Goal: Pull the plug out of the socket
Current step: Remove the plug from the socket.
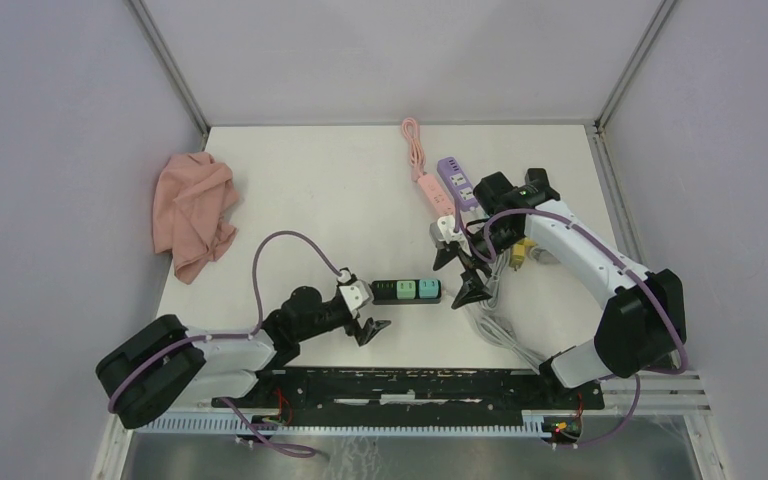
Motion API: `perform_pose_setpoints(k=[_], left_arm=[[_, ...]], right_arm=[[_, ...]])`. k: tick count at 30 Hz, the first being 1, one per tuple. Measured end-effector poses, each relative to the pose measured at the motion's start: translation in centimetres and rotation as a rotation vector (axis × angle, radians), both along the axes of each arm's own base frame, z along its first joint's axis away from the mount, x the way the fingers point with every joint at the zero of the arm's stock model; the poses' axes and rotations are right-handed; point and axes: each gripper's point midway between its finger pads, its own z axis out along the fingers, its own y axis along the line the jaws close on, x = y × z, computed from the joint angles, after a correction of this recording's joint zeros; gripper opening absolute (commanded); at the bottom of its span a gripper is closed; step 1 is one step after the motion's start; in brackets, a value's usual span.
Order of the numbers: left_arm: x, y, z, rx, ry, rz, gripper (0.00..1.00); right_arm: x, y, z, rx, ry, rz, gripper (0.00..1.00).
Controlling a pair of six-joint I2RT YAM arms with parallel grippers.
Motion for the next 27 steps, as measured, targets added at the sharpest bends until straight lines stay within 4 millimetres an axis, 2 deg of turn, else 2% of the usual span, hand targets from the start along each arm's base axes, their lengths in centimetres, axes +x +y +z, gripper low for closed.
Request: perform_pose_setpoints(k=[3,5,12,15,21,27], left_arm=[[0.6,0.5,-1.3,0.051,0.001,0.012,0.96],[1.3,0.8,-1.3,0.066,-0.013,0.020,0.96],[5.0,0.1,1.3,0.089,-0.098,-0.007,0.97],[6.0,-0.8,1.4,0.141,-0.109,-0.062,0.97],[5.4,-1.7,-1.3,0.247,-0.059,-0.192,0.96],[4.3,-1.6,-4.2,0.319,0.015,-0.268,0.95]], right_arm=[[0.0,0.0,0.0,0.000,0.000,-0.001,1.00],[0.0,0.0,0.0,0.000,0.000,-0.002,1.00],[0.1,0.0,0.0,0.001,-0.002,0.000,1.00],[0.1,0.0,0.0,0.001,-0.003,0.000,1.00],[0.1,0.0,0.0,0.004,-0.009,0.003,1.00],[0.1,-0.1,0.0,0.005,-0.013,0.005,1.00]])
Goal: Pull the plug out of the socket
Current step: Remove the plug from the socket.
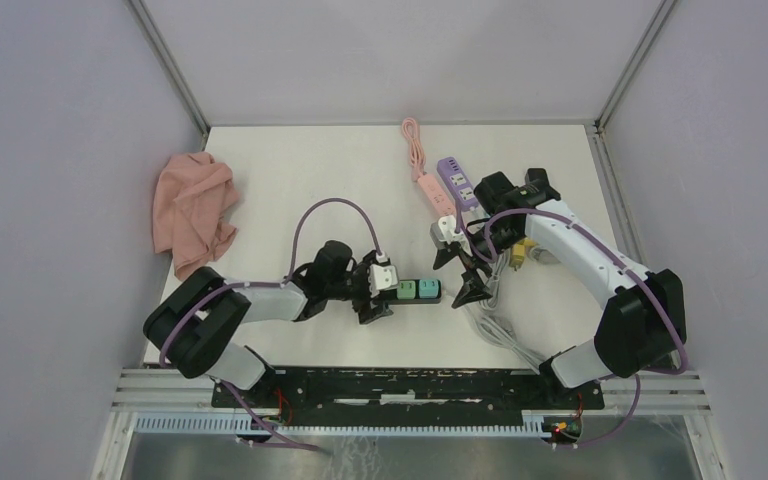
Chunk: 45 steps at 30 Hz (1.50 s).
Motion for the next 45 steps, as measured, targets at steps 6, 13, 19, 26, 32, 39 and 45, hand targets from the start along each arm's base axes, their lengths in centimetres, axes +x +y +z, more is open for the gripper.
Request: perform_pose_setpoints(k=[6,13,19,26,32,39,45], left_arm=[[0.2,-0.1,-0.9,0.025,0.014,-0.009,0.82],[0.4,-0.5,-1.0,0.027,0.017,-0.013,0.31],[-0.4,-1.5,-0.9,0.032,0.012,-0.013,0.03],[-3.6,-2.9,-0.9,-0.002,0.045,-0.009,0.03],[-5.3,-2.6,-0.8,-0.039,0.075,0.050,0.03],[-6.0,-2.6,-0.7,-0.058,0.111,0.136,0.03],[-6.2,-2.7,-0.7,-0.058,0.118,0.188,0.03]], right_arm=[[0.1,-0.1,0.0,0.000,0.001,-0.005,1.00],[0.1,-0.1,0.0,0.000,-0.002,-0.005,1.00],[0.2,-0.2,-0.3,0.008,-0.027,-0.017,1.00],[1.0,-0.2,-0.8,-0.002,-0.058,-0.042,1.00],[1.7,-0.9,-2.5,-0.056,-0.096,-0.057,1.00],[1.7,-1.6,-4.3,-0.098,-0.116,-0.051,1.00],[1.6,-1.8,-5.2,-0.114,-0.134,-0.039,1.00]])
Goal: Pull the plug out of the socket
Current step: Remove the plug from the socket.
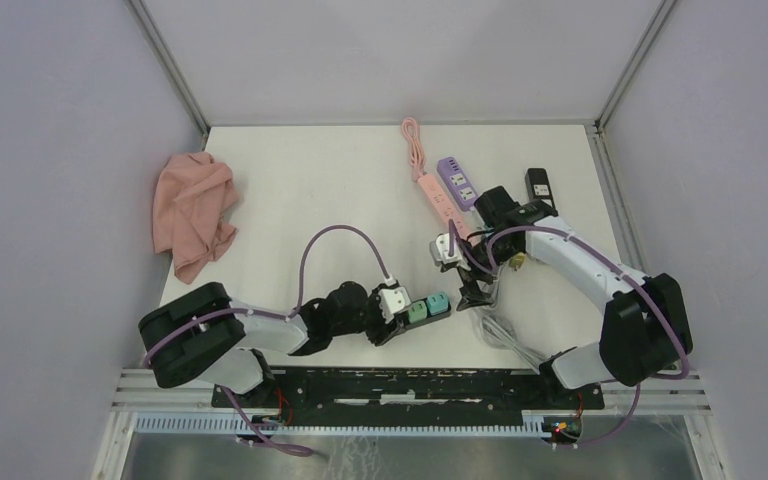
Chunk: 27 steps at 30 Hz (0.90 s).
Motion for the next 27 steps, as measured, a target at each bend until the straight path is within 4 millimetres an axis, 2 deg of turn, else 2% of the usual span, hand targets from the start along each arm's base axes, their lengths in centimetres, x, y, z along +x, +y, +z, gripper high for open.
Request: perform_pose_setpoints(k=[6,10,14,20,22,25,27], left_arm=[[-0.1,-0.1,0.0,0.008,-0.011,0.019,0.03],[-0.2,-0.1,0.0,0.012,-0.020,0.025,0.03],[-0.2,0.0,-0.1,0.015,-0.023,0.028,0.03],[-0.2,0.0,0.0,0.019,-0.030,0.036,0.03],[-0.2,0.1,0.0,0.022,-0.031,0.039,0.03],[-0.3,0.3,0.0,0.023,-0.034,0.041,0.03],[-0.3,0.4,0.0,0.023,-0.035,0.043,0.03]], right_arm=[[-0.8,1.0,-1.3,-0.036,-0.042,0.058,1.00],[-1.4,1.7,-2.5,-0.081,-0.075,0.100,0.91],[-1.7,2.2,-3.6,-0.119,-0.093,0.133,0.73],[-1.7,2.6,-4.4,-0.159,-0.122,0.158,0.41],[-1.4,2.6,-4.6,-0.166,-0.132,0.153,0.34],[-1.2,2.8,-4.6,-0.164,-0.132,0.144,0.17],[-1.2,2.9,-4.6,-0.162,-0.133,0.140,0.02]])
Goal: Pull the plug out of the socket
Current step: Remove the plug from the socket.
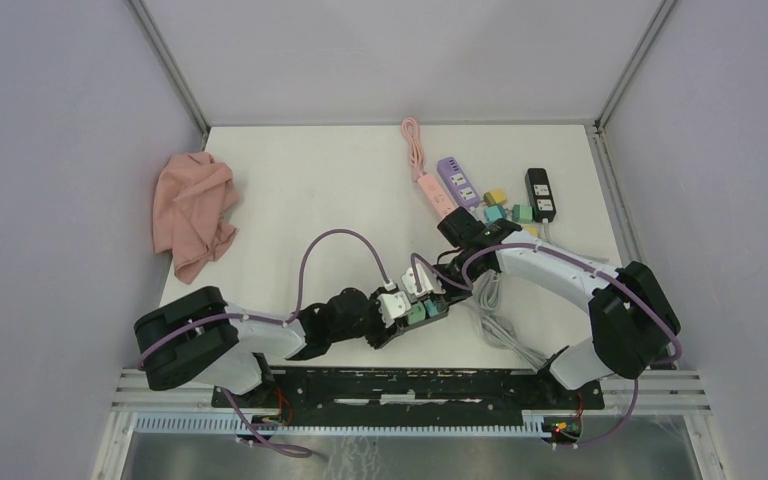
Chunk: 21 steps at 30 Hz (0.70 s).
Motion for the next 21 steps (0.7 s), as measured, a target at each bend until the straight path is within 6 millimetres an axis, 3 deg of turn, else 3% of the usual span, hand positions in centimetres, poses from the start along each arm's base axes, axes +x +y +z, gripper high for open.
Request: perform_pose_setpoints(k=[11,21], left_arm=[[-0.08,0.14,-0.10,0.007,0.003,0.007,0.03],[0.08,0.04,0.29,-0.019,-0.003,0.020,0.03]], right_arm=[[-0.52,0.28,0.12,0.014,0.028,0.005,0.00],[0.29,-0.50,0.32,0.018,0.033,-0.017,0.00]])
